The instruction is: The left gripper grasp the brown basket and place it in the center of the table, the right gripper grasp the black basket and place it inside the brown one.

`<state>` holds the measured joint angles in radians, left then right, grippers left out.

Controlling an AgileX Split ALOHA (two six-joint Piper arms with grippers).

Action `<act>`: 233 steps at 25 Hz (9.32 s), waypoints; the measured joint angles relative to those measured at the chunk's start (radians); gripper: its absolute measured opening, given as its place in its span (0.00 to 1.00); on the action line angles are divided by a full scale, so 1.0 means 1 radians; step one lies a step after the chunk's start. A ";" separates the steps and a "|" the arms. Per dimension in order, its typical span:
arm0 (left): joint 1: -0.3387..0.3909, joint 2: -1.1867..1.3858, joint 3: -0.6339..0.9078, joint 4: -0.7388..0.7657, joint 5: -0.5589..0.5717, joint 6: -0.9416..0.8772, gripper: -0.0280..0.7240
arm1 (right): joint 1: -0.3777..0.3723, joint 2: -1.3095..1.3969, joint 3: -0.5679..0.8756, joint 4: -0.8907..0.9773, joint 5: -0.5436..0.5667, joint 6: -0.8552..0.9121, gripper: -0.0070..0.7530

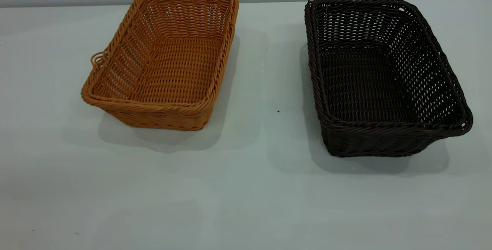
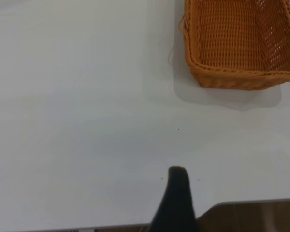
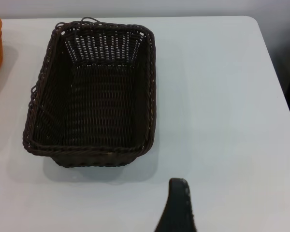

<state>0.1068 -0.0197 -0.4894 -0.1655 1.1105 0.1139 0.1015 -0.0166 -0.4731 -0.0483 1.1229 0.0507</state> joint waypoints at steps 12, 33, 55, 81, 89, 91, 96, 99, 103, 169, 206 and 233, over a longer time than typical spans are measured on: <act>0.000 0.000 0.000 0.000 0.000 0.000 0.80 | 0.000 0.000 0.000 0.000 0.000 0.000 0.72; 0.000 0.000 0.000 0.000 0.000 -0.002 0.80 | 0.000 0.000 0.000 0.000 -0.001 0.000 0.72; 0.000 0.522 -0.107 0.000 -0.126 -0.044 0.80 | 0.000 0.566 -0.039 0.268 -0.275 -0.181 0.74; 0.000 0.921 -0.150 -0.060 -0.461 0.136 0.80 | 0.264 1.940 -0.279 1.385 -0.492 -0.318 0.79; 0.000 0.933 -0.150 -0.066 -0.463 0.136 0.80 | 0.258 1.966 -0.279 1.579 -0.669 -0.297 0.79; 0.000 0.942 -0.150 -0.067 -0.463 0.136 0.80 | 0.243 1.973 -0.279 1.579 -0.669 -0.261 0.79; 0.000 0.961 -0.150 -0.068 -0.463 0.136 0.80 | 0.129 1.980 -0.263 1.510 -0.610 -0.219 0.79; 0.000 0.970 -0.150 -0.069 -0.463 0.136 0.80 | 0.059 1.980 -0.215 1.476 -0.593 -0.202 0.79; 0.000 0.979 -0.150 -0.071 -0.466 0.136 0.80 | 0.040 1.980 -0.184 1.515 -0.592 -0.208 0.79; -0.238 2.378 -1.031 -0.204 -0.715 0.262 0.71 | 0.189 2.158 -0.258 1.845 -1.079 -0.212 0.59; -0.463 2.378 -1.037 -0.139 -0.798 1.119 0.15 | -0.254 1.895 -0.609 0.965 -0.256 -0.421 0.13; -0.618 2.245 -1.037 -0.197 -0.766 1.311 0.66 | -0.360 1.894 -0.698 0.882 -0.162 -0.405 0.13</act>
<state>-0.5116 2.2257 -1.5260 -0.3621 0.3441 1.4249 -0.2589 1.8773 -1.1708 0.8335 0.9605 -0.3547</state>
